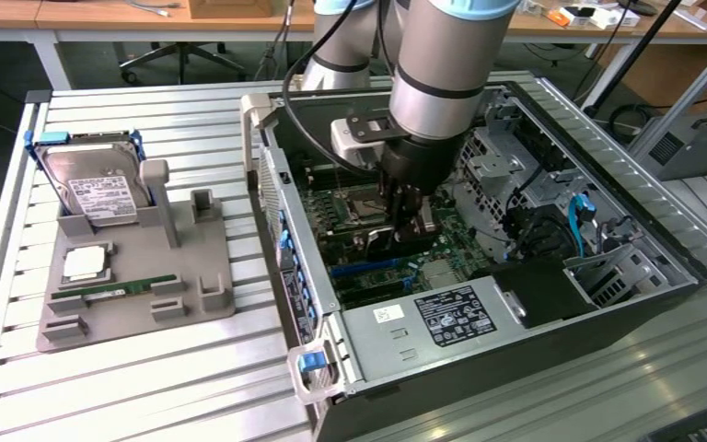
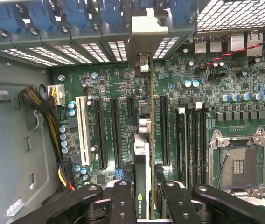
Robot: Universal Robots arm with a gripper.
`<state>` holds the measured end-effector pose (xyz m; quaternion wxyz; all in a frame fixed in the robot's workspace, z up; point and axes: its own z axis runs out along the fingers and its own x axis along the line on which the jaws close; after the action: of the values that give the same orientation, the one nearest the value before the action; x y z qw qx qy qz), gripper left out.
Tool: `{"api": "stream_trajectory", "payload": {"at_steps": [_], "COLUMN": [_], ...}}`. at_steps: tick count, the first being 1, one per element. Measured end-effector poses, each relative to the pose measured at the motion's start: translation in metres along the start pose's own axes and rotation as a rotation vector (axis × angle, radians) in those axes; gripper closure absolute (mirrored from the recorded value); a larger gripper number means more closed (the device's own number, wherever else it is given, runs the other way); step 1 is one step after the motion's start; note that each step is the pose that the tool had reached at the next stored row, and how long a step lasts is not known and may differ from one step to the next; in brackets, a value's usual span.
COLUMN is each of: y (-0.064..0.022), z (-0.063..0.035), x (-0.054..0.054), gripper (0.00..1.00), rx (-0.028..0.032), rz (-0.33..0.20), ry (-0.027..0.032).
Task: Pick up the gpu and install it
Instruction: 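Insert the gpu into the slot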
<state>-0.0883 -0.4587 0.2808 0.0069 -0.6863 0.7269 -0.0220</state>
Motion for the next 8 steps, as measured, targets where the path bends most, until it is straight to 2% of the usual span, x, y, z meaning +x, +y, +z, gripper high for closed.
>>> {"api": "stream_trajectory", "payload": {"at_steps": [8], "y": [0.0007], "z": [0.0], "x": [0.0001], "gripper": [0.73], "rx": [-0.0002], "rz": [0.0], "ry": [0.0002]}}
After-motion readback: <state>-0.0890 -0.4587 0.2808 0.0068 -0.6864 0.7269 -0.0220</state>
